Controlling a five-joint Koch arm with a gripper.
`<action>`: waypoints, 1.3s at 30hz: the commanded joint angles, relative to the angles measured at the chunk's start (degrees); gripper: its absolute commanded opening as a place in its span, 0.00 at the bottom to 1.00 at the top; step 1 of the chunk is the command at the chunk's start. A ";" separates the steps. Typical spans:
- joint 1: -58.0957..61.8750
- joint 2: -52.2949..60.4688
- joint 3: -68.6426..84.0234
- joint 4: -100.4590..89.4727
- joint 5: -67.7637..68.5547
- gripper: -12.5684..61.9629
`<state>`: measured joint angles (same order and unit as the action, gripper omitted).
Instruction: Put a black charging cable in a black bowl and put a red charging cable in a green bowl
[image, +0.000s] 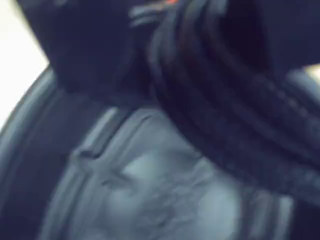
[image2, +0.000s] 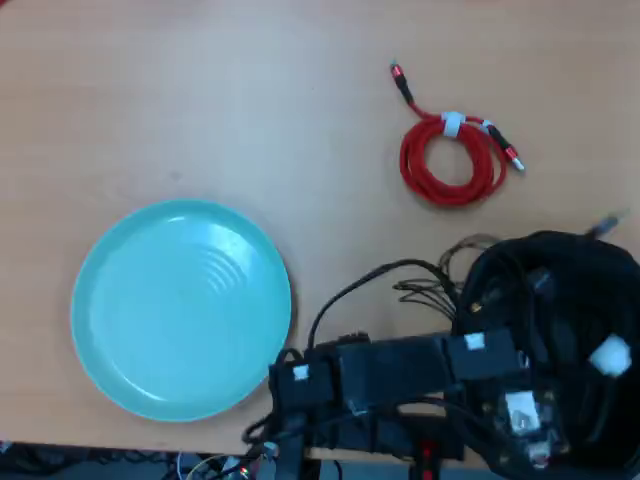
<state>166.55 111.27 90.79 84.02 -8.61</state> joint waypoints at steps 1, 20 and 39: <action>4.04 2.46 -0.53 -2.72 -0.88 0.09; 6.15 5.10 5.54 -5.54 -0.44 0.11; 5.89 5.54 0.44 -0.79 -0.44 0.71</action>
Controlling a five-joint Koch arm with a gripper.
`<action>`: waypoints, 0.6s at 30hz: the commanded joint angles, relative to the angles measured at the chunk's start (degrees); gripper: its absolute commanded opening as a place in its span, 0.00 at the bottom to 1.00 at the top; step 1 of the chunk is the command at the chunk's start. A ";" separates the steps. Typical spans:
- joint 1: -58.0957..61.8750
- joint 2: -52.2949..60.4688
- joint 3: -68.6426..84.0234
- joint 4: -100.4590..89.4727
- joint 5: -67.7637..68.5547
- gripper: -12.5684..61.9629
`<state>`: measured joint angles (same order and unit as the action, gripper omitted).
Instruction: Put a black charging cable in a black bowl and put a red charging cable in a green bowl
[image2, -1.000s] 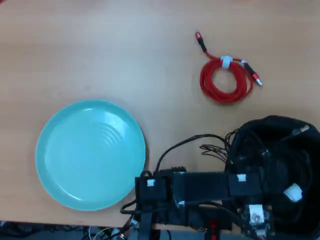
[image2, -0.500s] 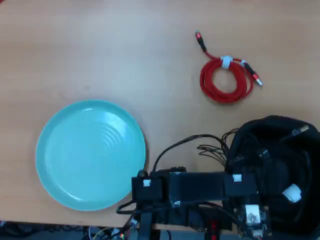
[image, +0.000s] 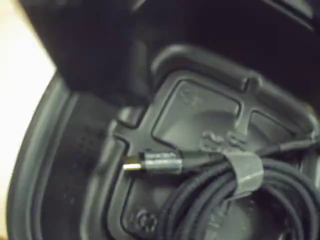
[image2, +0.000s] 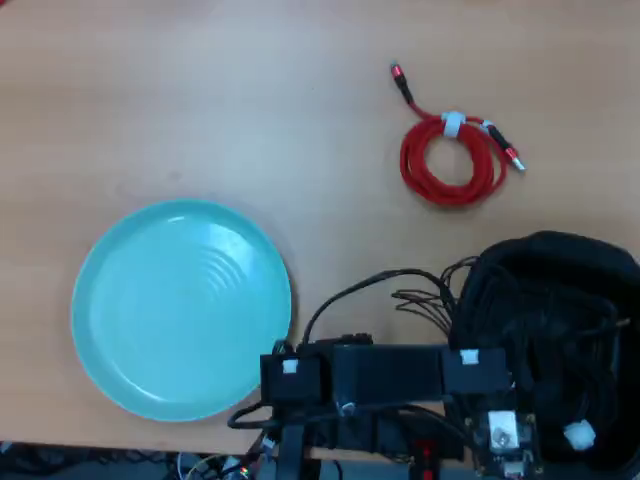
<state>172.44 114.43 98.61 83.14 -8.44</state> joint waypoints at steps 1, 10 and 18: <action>-0.35 2.64 -8.26 0.09 -0.62 0.71; -26.37 4.04 -9.58 -2.20 -0.35 0.71; -56.87 3.34 -8.88 -6.06 2.29 0.71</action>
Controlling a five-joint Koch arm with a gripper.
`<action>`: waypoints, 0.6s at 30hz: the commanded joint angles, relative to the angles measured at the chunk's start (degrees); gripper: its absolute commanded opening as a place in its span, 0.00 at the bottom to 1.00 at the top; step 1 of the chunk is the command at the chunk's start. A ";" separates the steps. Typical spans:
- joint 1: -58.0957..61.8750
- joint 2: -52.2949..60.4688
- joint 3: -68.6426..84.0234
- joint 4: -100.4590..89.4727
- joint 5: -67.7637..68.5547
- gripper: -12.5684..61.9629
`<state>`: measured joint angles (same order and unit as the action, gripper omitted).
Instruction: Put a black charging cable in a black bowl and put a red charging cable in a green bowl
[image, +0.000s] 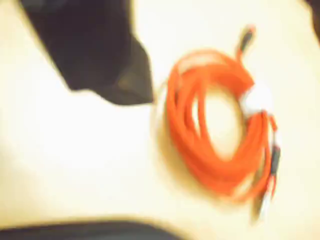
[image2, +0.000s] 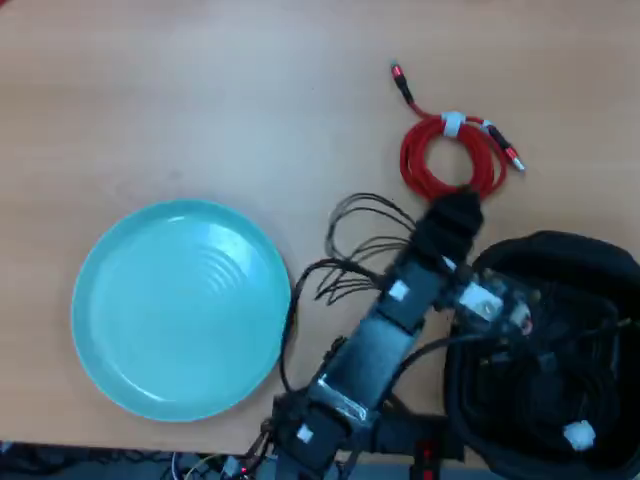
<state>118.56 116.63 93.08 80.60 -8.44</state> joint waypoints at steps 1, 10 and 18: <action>-5.63 0.70 -3.16 -4.48 4.22 0.71; -16.70 -24.17 -5.10 -12.57 12.48 0.72; -13.27 -32.52 -7.29 -12.57 12.57 0.72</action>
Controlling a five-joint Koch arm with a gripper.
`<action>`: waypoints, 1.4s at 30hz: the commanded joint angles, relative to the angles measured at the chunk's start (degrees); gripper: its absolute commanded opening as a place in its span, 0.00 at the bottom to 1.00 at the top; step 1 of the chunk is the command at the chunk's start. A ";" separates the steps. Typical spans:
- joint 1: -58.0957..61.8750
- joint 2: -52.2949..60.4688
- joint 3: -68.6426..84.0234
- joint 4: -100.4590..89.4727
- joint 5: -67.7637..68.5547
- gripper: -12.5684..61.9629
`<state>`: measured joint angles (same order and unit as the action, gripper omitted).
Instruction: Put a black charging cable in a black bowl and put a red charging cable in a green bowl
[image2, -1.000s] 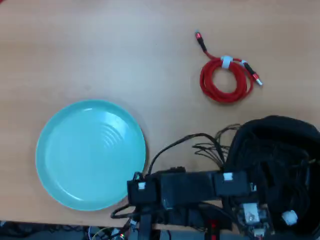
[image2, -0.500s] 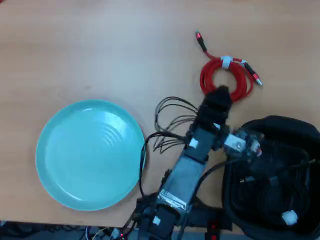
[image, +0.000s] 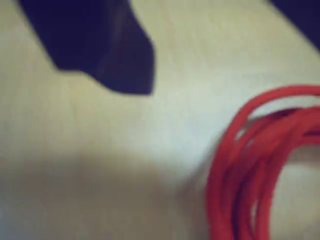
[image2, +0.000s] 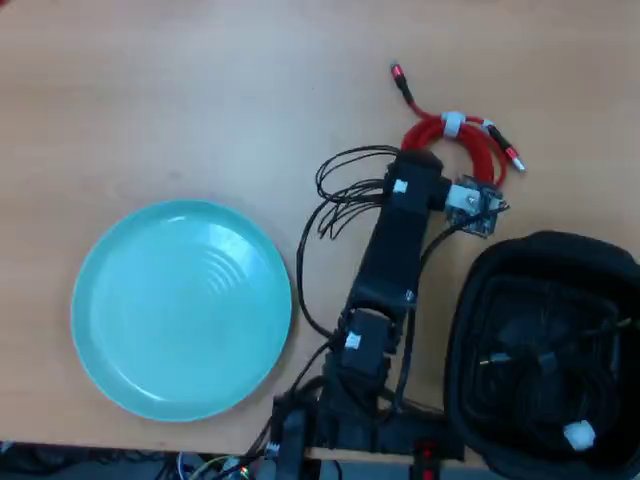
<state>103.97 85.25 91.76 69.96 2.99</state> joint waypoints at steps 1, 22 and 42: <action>2.20 -2.72 -6.68 -1.93 1.14 0.72; 2.81 -13.89 -10.72 0.70 5.71 0.53; -6.68 11.07 -13.97 1.05 9.23 0.07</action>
<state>98.53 85.87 83.58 71.19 12.74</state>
